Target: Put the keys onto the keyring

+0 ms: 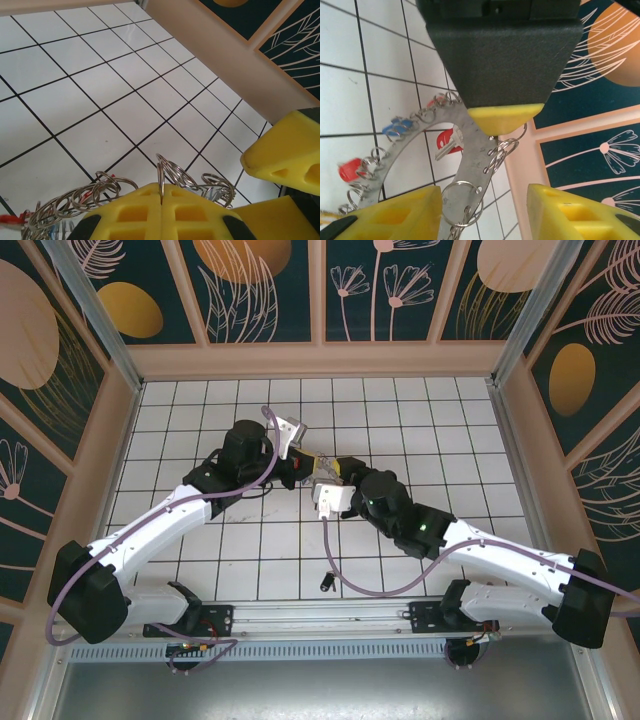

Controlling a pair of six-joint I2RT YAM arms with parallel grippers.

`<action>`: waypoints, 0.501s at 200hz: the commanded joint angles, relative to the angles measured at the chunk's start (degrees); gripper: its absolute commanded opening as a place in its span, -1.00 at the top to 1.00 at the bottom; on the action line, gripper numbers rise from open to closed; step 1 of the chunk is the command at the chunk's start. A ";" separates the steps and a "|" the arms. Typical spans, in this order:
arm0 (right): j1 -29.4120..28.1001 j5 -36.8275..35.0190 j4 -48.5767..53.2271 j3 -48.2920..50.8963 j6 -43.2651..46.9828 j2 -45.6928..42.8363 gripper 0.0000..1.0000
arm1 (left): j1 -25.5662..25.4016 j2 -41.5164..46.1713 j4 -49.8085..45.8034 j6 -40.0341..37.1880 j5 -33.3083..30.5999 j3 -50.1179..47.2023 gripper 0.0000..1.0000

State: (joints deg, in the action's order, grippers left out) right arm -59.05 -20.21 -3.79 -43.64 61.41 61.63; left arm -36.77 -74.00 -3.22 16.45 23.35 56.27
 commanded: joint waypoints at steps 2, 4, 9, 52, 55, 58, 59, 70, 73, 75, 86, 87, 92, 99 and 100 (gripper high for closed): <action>-1.15 -3.62 -0.07 0.59 4.29 0.35 0.05 | 0.12 0.61 3.22 0.82 0.73 1.17 1.00; -1.22 -3.68 0.32 0.58 4.59 0.36 0.05 | 0.06 0.65 3.22 0.79 0.73 1.18 1.00; -1.34 -3.87 0.92 0.58 4.99 0.41 0.05 | 0.11 0.61 3.22 0.78 0.74 1.17 1.00; -1.65 -4.10 1.54 1.89 6.53 -0.60 0.00 | 0.11 0.52 3.38 0.87 0.64 1.23 1.00; -1.67 -4.15 1.32 1.94 6.60 -0.64 0.00 | 0.08 0.59 3.40 0.88 0.64 1.21 1.00; -1.61 -4.19 1.17 2.06 6.73 -0.59 0.00 | 0.10 0.47 3.40 0.87 0.68 1.28 1.00; -1.60 -4.21 1.12 2.02 6.76 -0.61 0.01 | 0.11 0.45 3.40 0.91 0.71 1.24 1.00; -1.85 -4.90 0.54 1.99 7.45 -0.22 0.01 | 0.07 0.36 3.51 1.13 0.73 1.21 1.00; -2.01 -5.11 0.19 2.06 7.61 -0.11 0.01 | 0.07 0.35 3.57 1.13 0.79 1.28 1.00; -2.05 -5.35 0.01 2.02 7.79 0.05 0.01 | 0.09 0.37 3.55 1.13 0.81 1.25 1.00; -2.36 -6.11 -1.56 1.98 8.30 0.44 0.04 | 0.11 0.26 3.75 1.22 0.90 1.18 1.00; -2.38 -6.09 -1.65 1.98 8.38 0.48 0.04 | 0.12 0.26 3.79 1.22 0.90 1.15 1.00; -2.47 -6.18 -2.10 1.85 8.67 0.53 0.06 | 0.12 0.26 3.84 1.29 0.87 1.19 1.00; -2.56 -6.24 -2.68 1.77 8.98 0.69 0.07 | 0.10 0.18 3.93 1.34 0.88 1.08 1.00; -2.65 -6.20 -2.83 1.74 9.03 0.73 0.07 | 0.11 0.17 3.97 1.33 0.89 1.10 1.00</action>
State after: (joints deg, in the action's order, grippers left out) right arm -60.90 -24.14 -3.18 -42.11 68.38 61.91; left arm -36.77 -74.00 -3.22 16.86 23.38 56.27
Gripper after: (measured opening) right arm 0.472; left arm 0.066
